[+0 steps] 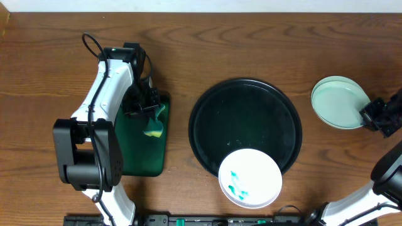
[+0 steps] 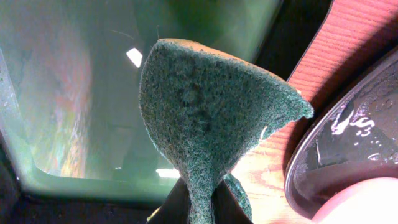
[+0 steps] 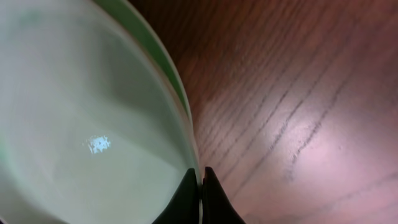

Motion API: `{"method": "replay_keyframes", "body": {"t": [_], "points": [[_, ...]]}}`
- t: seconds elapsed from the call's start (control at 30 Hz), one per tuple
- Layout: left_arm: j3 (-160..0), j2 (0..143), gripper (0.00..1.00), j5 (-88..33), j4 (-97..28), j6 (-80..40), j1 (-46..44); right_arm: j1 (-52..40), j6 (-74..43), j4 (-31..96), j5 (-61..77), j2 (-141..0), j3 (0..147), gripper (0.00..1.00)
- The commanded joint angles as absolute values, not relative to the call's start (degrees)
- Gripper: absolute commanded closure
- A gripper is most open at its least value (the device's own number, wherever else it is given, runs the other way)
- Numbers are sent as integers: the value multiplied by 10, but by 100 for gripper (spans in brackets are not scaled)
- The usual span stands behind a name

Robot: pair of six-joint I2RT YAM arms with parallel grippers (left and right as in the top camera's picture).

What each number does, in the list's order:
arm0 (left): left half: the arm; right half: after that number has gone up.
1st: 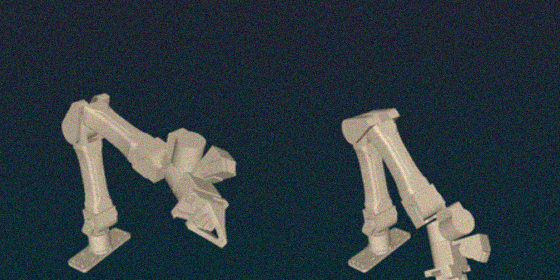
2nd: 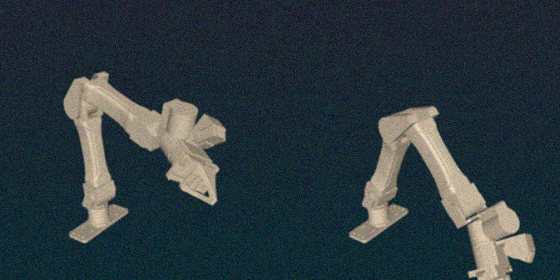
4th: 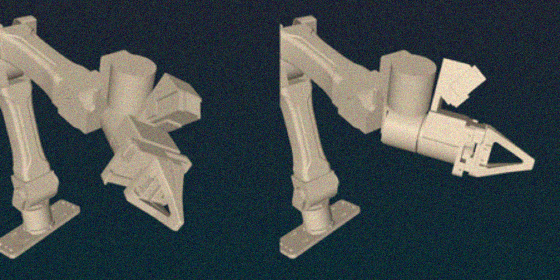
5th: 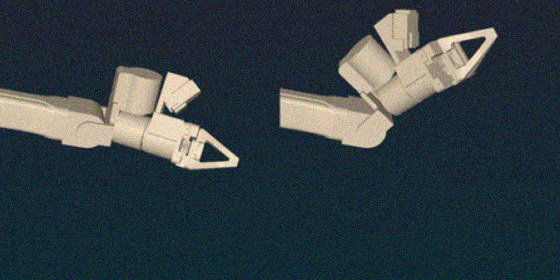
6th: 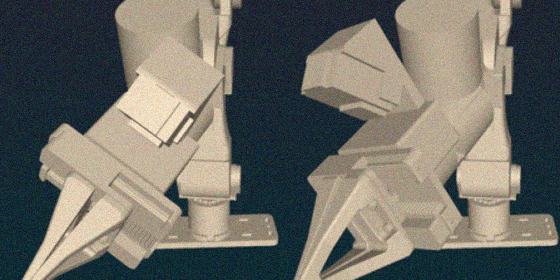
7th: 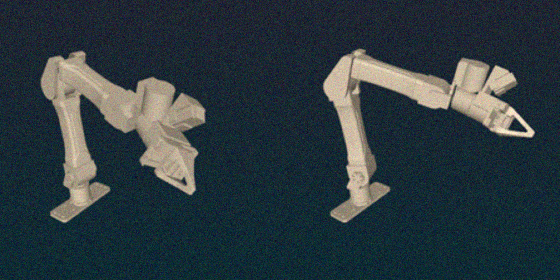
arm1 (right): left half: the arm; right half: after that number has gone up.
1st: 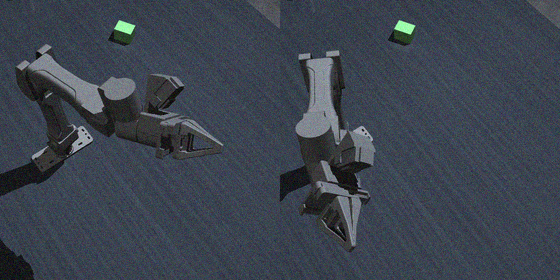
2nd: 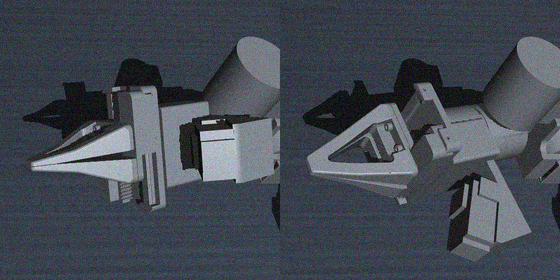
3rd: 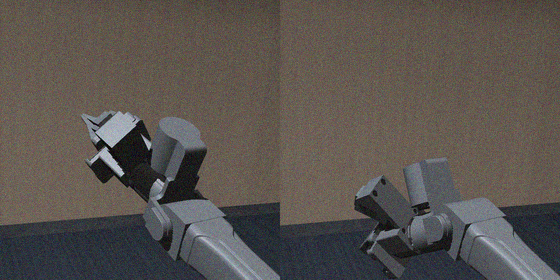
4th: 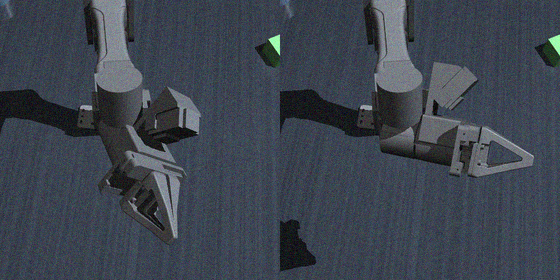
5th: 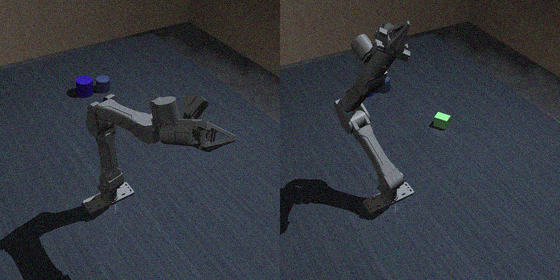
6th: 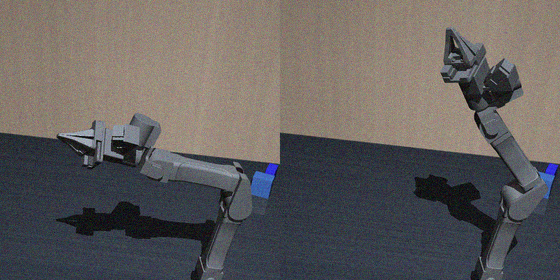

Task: Clean dirty plates on tray and stack at the side
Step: 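Carry the plate right and stack it on the cleaned plate, then pull the last stained plate onto the round tray with the right gripper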

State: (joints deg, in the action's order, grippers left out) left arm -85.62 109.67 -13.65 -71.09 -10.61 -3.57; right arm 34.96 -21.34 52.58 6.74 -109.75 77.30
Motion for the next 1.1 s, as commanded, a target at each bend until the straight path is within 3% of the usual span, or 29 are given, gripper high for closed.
{"method": "replay_keyframes", "body": {"t": [0.0, 0.13, 0.17, 0.27, 0.3, 0.37, 0.5, 0.67, 0.8, 0.87, 1.0, 1.07], "points": [[-853, 1093, 93, -144, -713, -101, -34, 352, -234, 514, 76, -1105, 772, 99], [-853, 1093, 93, -144, -713, -101, -34, 352, -233, 496, 76, -1108, 772, 98], [-853, 1093, 93, -144, -713, -101, -34, 351, -233, 495, 77, -1108, 772, 92], [-853, 1093, 93, -144, -713, -101, -34, 351, -228, 489, 94, -1108, 772, 61], [-853, 1093, 93, -144, -713, -101, -34, 351, -228, 488, 97, -1108, 772, 31], [-853, 1093, 93, -144, -713, -101, -34, 351, -226, 489, 106, -1108, 772, 19], [-853, 1093, 93, -144, -713, -101, -34, 347, -222, 498, 138, -1106, 777, 25], [-853, 1093, 93, -146, -713, -101, -34, 321, -216, 543, 160, -1078, 822, 23], [-853, 1093, 93, -146, -713, -101, -34, 275, -196, 611, 161, -1028, 873, 37], [-853, 1093, 93, -146, -712, -101, -34, 245, -194, 639, 169, -1001, 883, 35], [-853, 1093, 93, -146, -713, -101, -34, 166, -187, 710, 183, -957, 883, 21], [-853, 1093, 93, -146, -713, -101, -34, 126, -181, 746, 182, -949, 882, 22]]}}
